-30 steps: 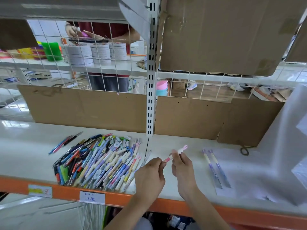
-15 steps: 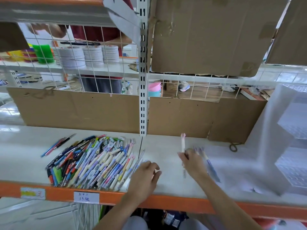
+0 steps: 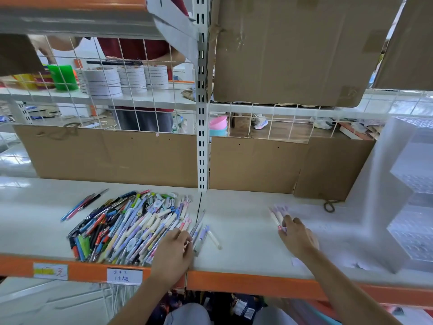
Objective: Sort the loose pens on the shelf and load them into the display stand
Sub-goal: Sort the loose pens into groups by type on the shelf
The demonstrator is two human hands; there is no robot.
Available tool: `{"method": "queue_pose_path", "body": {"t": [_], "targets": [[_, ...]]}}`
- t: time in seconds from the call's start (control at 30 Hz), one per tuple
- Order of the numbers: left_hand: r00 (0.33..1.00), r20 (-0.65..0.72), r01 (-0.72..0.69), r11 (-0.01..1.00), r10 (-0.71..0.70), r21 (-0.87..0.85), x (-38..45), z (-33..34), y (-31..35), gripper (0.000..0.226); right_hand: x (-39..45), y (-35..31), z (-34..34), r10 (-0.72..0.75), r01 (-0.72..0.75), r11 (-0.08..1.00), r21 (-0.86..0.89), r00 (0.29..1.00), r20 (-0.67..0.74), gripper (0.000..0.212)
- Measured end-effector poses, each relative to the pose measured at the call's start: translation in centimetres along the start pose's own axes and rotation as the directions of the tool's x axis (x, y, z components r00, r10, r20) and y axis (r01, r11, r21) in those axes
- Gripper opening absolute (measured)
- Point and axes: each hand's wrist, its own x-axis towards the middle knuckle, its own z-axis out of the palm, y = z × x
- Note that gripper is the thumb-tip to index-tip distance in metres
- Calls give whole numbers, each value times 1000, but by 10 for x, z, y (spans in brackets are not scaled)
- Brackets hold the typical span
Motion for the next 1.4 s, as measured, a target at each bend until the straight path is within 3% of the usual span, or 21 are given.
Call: {"method": "queue_pose_path", "body": {"t": [0.27, 0.4, 0.6, 0.87, 1.03, 1.23, 1.4], "targets": [[999, -28, 40, 999, -40, -4, -1, 2, -8, 15, 5, 10, -4, 86, -86, 986, -143, 996, -1, 28], [996, -76, 50, 999, -51, -17, -2, 4, -8, 14, 6, 11, -5, 154, -154, 983, -103, 988, -3, 32], [993, -57, 101, 995, -99, 25, 4, 2, -17, 3, 0, -44, 2, -90, 89, 994, 59, 996, 19, 21], [988, -50, 150, 987, -147, 53, 1, 0, -15, 13, -14, -144, 25, -436, 404, 861, 309, 899, 40, 18], [984, -16, 176, 979, -175, 108, 2, -1, -11, 25, -1, -173, 31, -435, 397, 861, 317, 899, 56, 21], [984, -18, 181, 980, -180, 89, 3, -3, -11, 19, 16, -174, 27, -378, 319, 874, 368, 921, 99, 32], [986, -110, 126, 992, -125, 7, 1, 1, -14, 17, 11, -152, 24, -314, 229, 887, 401, 936, 161, 17]]}}
